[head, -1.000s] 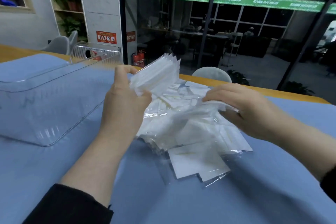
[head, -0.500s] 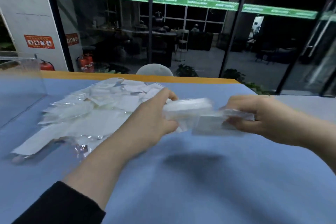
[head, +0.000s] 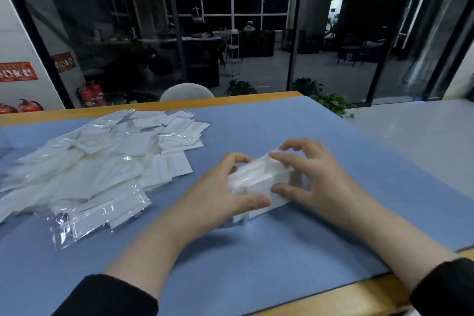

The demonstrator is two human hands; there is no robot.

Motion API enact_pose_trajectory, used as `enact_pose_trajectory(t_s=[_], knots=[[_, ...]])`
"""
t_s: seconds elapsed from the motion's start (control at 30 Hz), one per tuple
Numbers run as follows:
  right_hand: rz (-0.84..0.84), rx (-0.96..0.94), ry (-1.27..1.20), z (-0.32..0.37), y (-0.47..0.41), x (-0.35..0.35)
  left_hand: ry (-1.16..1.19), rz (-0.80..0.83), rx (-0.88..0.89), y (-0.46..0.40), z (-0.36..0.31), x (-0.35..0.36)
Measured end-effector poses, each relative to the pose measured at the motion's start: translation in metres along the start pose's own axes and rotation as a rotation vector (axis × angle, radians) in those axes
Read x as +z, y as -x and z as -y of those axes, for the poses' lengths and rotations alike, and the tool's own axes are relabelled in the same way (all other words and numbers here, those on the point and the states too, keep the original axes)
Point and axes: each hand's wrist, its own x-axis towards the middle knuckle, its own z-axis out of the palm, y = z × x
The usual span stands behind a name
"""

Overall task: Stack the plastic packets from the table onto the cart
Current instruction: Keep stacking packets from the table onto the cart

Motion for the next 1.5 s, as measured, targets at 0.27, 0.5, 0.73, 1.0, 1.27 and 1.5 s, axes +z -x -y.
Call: enact_pose_trajectory(t_s=[0.27, 0.5, 0.73, 1.0, 1.27, 1.5], knots=[[-0.131, 0.178, -0.248, -0.003, 0.006, 0.004, -0.065, -0.136, 0.073, -0.003, 0.007, 0.004], [0.088, 0.235, -0.534, -0.002, 0.009, 0.008, 0.05, -0.106, 0.079, -0.004, 0.006, 0.014], [0.003, 0.148, -0.465, -0.001, 0.009, 0.008, 0.06, -0.15, 0.142, -0.006, 0.008, 0.018], [0.107, 0.178, -0.357, 0.005, 0.006, 0.01, 0.296, -0.432, -0.014, -0.015, -0.008, 0.038], [0.086, 0.214, -0.37, 0.003, 0.008, 0.008, 0.312, -0.428, 0.058, -0.02, -0.006, 0.042], [0.109, 0.26, -0.393, -0.001, 0.01, 0.006, -0.098, -0.057, 0.087, -0.018, 0.003, 0.016]])
